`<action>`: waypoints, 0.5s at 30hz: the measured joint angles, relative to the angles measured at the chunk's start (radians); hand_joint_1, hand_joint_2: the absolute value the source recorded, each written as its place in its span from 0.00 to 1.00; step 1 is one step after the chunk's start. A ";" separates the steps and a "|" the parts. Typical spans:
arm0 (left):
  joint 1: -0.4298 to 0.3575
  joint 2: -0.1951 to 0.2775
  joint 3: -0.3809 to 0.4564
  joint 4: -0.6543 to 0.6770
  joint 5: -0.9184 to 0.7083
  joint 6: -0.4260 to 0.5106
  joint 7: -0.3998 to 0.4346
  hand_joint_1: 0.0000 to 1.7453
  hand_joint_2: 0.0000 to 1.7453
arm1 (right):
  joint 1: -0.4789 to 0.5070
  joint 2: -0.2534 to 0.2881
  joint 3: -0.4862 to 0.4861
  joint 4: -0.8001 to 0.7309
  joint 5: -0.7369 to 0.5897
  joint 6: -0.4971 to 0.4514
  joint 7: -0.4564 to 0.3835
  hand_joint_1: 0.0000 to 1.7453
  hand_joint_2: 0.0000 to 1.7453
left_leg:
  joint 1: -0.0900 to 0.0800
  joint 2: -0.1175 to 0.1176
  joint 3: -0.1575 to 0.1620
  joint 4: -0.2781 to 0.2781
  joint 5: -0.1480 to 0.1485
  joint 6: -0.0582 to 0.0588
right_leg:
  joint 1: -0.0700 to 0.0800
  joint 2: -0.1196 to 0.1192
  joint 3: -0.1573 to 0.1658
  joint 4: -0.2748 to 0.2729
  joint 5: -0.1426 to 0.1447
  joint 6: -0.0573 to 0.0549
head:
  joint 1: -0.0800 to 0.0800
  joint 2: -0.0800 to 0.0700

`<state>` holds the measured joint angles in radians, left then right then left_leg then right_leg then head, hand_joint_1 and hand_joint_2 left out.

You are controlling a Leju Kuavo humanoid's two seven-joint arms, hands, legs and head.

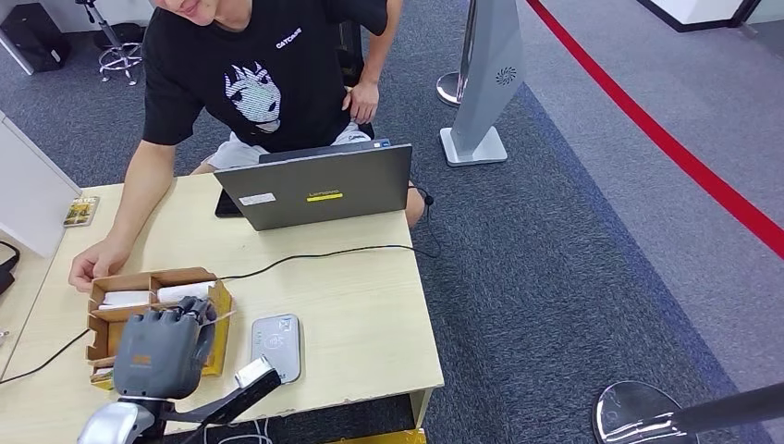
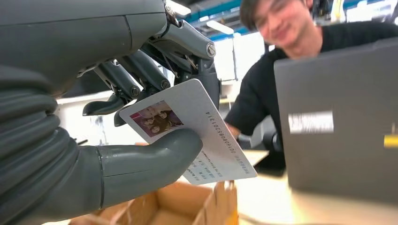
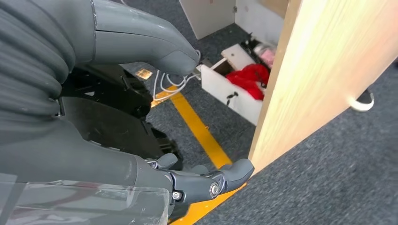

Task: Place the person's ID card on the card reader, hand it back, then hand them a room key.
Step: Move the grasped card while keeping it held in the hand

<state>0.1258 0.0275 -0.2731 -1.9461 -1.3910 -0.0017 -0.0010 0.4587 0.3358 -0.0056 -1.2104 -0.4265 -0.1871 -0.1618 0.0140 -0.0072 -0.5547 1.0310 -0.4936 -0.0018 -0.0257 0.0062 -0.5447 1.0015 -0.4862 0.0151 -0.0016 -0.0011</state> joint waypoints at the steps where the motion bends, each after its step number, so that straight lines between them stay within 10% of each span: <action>1: 0.005 0.000 0.000 0.009 0.001 0.001 0.001 1.00 1.00 | 0.000 0.000 0.000 0.000 -0.001 0.005 -0.006 0.00 1.00 | 0.000 0.000 0.000 0.000 0.000 0.000 | 0.000 0.000 0.000 0.000 0.000 0.000 | 0.000 0.000; 15: 0.023 0.011 -0.003 0.098 0.014 0.015 -0.009 1.00 1.00 | 0.000 0.000 0.000 0.000 0.004 0.043 -0.030 0.00 1.00 | 0.000 0.000 0.000 0.000 0.000 0.000 | 0.000 0.000 0.000 0.000 0.000 0.000 | 0.000 0.000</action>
<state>0.1486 0.0382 -0.2766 -1.8486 -1.3770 0.0128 -0.0100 0.4588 0.3357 -0.0053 -1.2104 -0.4221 -0.1441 -0.1917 0.0139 -0.0073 -0.5549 1.0310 -0.4936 -0.0017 -0.0257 0.0060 -0.5447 1.0015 -0.4862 0.0151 -0.0015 -0.0011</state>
